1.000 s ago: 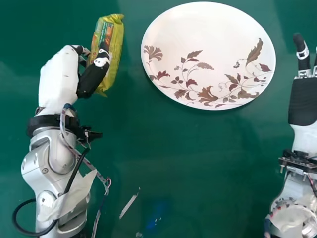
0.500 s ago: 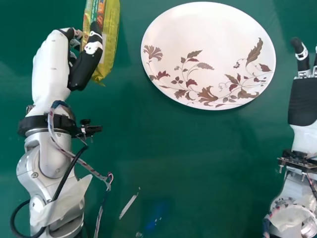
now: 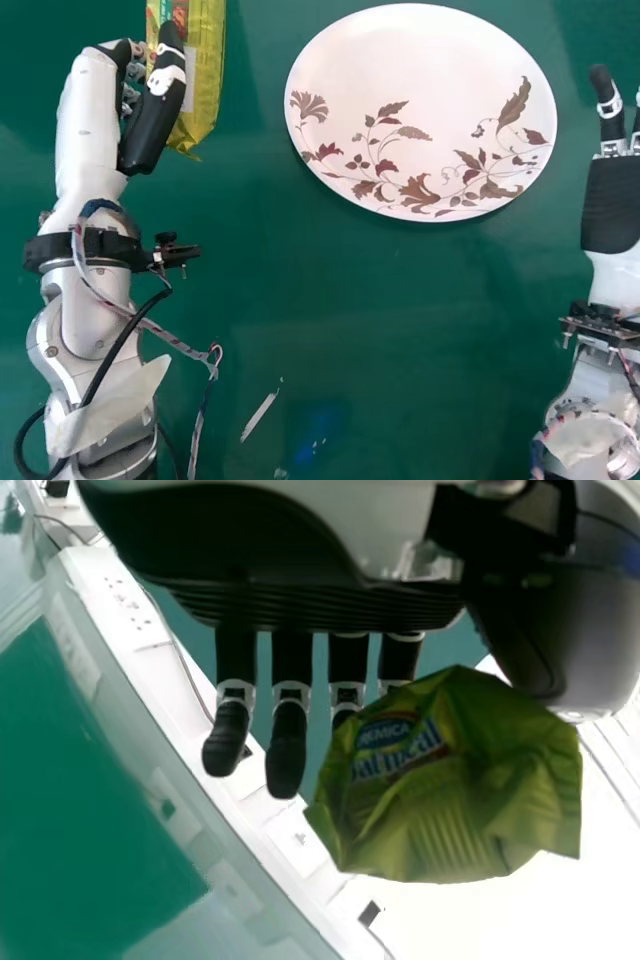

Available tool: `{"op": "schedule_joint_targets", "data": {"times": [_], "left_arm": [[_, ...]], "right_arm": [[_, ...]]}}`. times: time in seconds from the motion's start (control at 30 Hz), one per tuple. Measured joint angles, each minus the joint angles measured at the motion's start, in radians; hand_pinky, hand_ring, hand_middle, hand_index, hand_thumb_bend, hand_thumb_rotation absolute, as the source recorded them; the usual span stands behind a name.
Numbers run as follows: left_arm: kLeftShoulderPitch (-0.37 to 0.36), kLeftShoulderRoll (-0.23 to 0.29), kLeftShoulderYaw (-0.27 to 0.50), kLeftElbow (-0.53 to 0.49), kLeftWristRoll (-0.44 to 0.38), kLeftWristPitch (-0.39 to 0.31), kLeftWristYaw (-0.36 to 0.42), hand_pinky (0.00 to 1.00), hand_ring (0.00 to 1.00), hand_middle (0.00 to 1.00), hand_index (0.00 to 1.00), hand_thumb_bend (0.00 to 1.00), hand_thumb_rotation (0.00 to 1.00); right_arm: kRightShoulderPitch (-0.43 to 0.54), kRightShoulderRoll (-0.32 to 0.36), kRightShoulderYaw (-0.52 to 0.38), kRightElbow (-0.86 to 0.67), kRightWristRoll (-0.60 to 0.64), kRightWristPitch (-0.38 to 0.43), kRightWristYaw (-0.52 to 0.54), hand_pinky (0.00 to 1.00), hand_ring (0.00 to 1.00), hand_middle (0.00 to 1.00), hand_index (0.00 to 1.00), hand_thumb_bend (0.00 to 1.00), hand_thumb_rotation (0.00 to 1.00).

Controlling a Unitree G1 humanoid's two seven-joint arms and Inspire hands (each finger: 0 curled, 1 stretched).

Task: Pick up biscuit and place it in the plate

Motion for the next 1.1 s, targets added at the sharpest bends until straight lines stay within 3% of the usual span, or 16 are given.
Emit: {"op": "schedule_joint_targets", "data": {"times": [0.47,0.63,0.77,1.1], "left_arm": [[-0.037,0.001,0.095,0.043,-0.425,-0.006,-0.008,0.18,0.21,0.39,0.49,0.52,0.0],[-0.038,0.037,0.114,0.114,-0.562,-0.097,-0.008,0.18,0.21,0.39,0.49,0.52,0.0],[-0.053,0.035,0.12,0.172,-0.663,-0.124,-0.006,0.18,0.21,0.4,0.49,0.52,0.0],[-0.075,-0.028,0.121,0.324,-0.922,-0.199,0.004,0.18,0.21,0.39,0.49,0.51,0.0]], "right_arm": [[0.0,-0.001,0.001,0.0,-0.009,-0.001,-0.004,0.78,0.89,0.88,0.85,1.0,0.47],[0.0,-0.001,0.0,0.0,-0.01,-0.002,-0.004,0.75,0.88,0.87,0.87,0.99,0.46],[-0.001,-0.003,0.0,0.0,-0.018,-0.004,-0.004,0.76,0.87,0.86,0.86,1.0,0.46],[-0.012,-0.003,-0.001,0.015,-0.018,-0.02,0.001,0.78,0.93,0.9,0.94,0.98,0.42]]}}
